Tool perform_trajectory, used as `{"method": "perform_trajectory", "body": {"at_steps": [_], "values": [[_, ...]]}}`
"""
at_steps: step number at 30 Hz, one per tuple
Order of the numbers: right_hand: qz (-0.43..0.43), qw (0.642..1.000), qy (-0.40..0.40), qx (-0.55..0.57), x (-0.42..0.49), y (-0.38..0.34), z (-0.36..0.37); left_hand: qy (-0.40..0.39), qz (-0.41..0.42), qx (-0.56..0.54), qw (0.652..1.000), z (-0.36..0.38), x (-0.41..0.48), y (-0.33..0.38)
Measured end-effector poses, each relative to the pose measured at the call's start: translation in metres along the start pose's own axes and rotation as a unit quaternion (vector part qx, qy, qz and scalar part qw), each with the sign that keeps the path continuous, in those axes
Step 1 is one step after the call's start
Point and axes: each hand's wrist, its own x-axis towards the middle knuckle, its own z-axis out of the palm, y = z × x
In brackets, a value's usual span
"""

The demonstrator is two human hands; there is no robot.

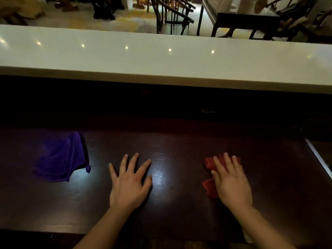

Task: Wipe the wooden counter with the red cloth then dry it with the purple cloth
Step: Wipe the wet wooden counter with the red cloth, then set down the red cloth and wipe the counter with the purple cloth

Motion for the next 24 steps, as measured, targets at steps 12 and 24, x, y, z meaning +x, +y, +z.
{"method": "perform_trajectory", "body": {"at_steps": [12,24], "values": [[-0.211,0.963,-0.017,0.168,0.046,-0.227,0.003,0.062,0.078,-0.1,0.99,-0.063,-0.033,-0.123],[-0.218,0.969,-0.022,0.117,0.14,-0.361,-0.002,0.056,-0.035,-0.039,0.997,-0.068,-0.039,-0.222]]}}
